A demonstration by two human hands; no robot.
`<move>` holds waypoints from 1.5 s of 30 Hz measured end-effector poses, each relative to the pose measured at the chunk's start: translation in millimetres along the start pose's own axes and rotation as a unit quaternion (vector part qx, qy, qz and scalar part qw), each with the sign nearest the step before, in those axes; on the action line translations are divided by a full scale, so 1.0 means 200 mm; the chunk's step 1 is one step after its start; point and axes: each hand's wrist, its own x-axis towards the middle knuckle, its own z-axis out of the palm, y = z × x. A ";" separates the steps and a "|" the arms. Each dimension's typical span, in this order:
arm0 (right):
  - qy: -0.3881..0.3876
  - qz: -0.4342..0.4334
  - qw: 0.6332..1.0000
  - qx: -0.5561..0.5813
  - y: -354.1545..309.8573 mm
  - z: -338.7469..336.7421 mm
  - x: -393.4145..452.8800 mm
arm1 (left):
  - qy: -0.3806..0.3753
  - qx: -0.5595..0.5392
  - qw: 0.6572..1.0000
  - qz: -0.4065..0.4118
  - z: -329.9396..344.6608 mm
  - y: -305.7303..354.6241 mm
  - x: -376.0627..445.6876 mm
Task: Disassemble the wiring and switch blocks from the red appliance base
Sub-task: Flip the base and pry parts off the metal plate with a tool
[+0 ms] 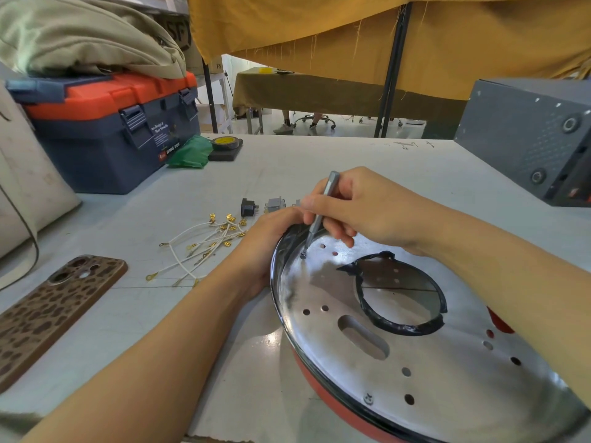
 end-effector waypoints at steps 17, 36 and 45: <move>-0.007 0.005 0.998 0.058 0.02 -0.03 -0.01 | 0.010 0.049 0.999 -0.001 0.00 0.01 0.02; -0.003 0.013 0.999 0.053 0.03 -0.01 0.00 | -0.012 0.024 1.000 -0.009 -0.02 0.00 0.01; -0.038 0.042 0.997 0.053 0.04 -0.02 0.00 | -0.007 0.017 1.000 -0.015 -0.03 -0.03 0.03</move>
